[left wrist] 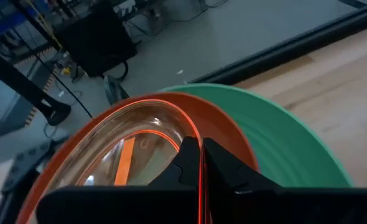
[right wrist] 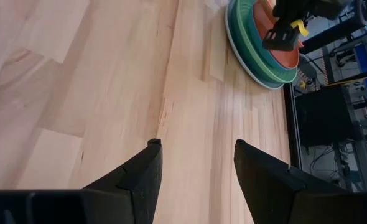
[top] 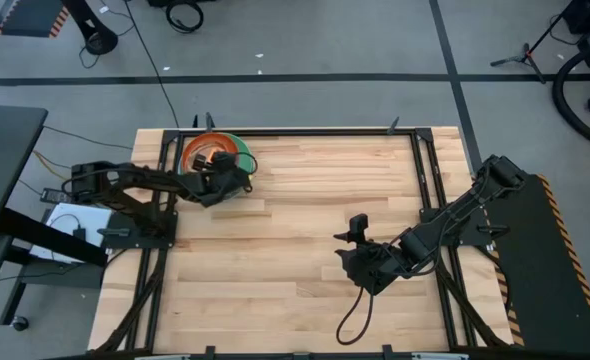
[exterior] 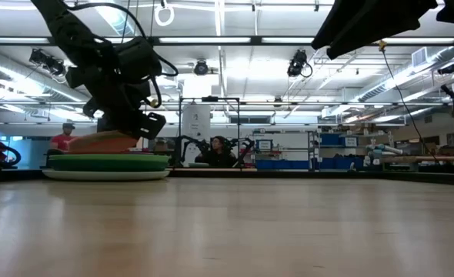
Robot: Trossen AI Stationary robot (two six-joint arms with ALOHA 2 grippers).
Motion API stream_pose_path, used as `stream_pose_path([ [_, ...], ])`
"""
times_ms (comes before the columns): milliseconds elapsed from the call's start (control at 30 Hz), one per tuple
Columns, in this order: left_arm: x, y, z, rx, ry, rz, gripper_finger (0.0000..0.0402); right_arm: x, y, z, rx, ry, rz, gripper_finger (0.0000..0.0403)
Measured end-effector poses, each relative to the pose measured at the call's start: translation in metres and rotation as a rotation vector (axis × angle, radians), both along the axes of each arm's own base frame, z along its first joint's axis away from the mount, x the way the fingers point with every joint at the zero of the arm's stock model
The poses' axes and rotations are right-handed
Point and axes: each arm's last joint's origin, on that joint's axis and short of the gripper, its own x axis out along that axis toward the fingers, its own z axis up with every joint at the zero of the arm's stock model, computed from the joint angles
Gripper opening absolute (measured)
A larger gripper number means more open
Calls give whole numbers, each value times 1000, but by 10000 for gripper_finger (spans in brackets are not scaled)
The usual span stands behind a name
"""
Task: Stack plastic plates
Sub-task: Stack the small pile of plates on the large pile of plates
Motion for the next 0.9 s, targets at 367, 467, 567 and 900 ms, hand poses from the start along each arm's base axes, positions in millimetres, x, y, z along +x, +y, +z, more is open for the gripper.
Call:
stream_pose_path([
  [367,-2,25,3,-44,55,-85,15,8,-4,2,44,-3,29,206],
  [467,-3,27,3,-45,50,-75,13,7,-3,1,53,2,38,206],
  [567,-3,27,3,-47,44,-77,14,6,-1,1,55,6,46,206],
  [900,-11,41,-1,-154,-20,-76,16,6,-1,1,77,11,43,206],
])
